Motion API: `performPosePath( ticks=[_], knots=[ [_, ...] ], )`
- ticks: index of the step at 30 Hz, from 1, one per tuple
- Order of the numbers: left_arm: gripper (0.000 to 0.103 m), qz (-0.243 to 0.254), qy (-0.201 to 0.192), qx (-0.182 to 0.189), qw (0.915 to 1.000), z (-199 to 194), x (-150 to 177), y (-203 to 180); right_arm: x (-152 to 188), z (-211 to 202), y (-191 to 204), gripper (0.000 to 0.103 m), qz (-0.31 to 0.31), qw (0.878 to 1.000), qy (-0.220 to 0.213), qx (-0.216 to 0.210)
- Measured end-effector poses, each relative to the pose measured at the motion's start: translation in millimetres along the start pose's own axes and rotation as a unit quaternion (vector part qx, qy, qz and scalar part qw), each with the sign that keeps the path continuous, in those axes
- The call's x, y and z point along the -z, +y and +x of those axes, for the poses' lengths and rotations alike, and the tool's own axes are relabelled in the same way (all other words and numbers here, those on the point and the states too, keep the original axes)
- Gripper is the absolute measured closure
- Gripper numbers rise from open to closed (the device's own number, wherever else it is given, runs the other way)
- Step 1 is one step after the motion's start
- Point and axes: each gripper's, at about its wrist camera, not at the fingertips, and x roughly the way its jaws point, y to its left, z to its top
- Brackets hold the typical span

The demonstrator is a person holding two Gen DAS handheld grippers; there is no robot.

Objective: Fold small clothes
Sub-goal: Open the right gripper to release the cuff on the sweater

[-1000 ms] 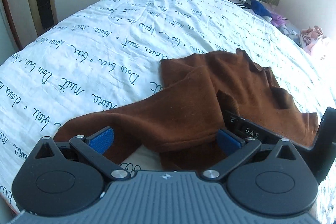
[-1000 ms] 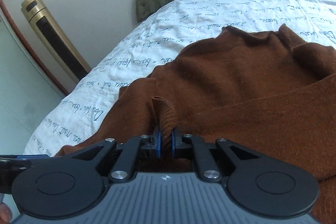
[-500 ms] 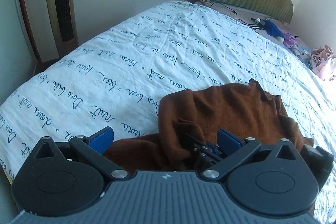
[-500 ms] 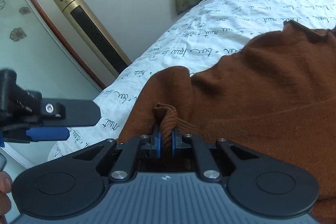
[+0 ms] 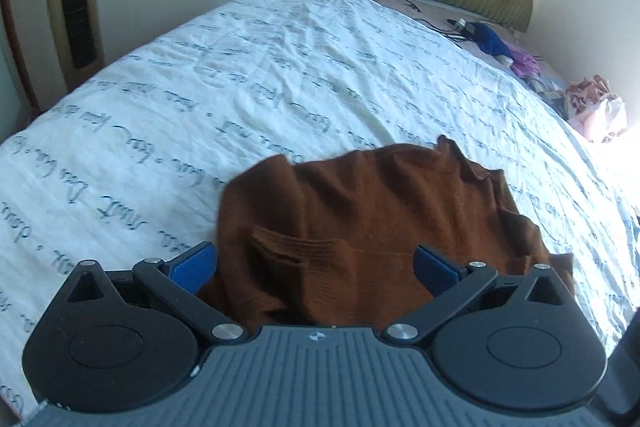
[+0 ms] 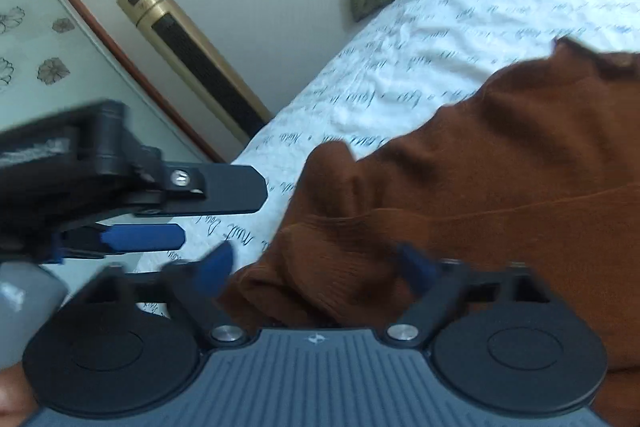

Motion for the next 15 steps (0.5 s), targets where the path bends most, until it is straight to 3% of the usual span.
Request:
performPosePath(
  ticks=[4, 7, 11, 14, 15],
  knots=[
    [0.0, 0.067, 0.026, 0.003, 0.9974, 36, 11, -43, -14, -95, -79, 0.001, 0.03, 0.997, -0.052, 0.047],
    [0.0, 0.122, 0.033, -0.019, 0.9918, 62, 25, -66, -27, -155, -151, 0.005, 0.065, 0.984, -0.095, 0.138],
    [0.0, 0.167, 0.042, -0.064, 0.983, 88, 40, -73, -34, -194, -241, 0.034, 0.146, 0.973, -0.098, 0.153],
    [0.0, 0.17, 0.038, -0.07, 0.9823, 93, 46, -68, -35, -189, -278, 0.057, 0.185, 0.971, -0.072, 0.134],
    [0.0, 0.174, 0.034, -0.07, 0.9817, 93, 47, -68, -35, -183, -286, 0.058, 0.187, 0.971, -0.066, 0.13]
  ],
)
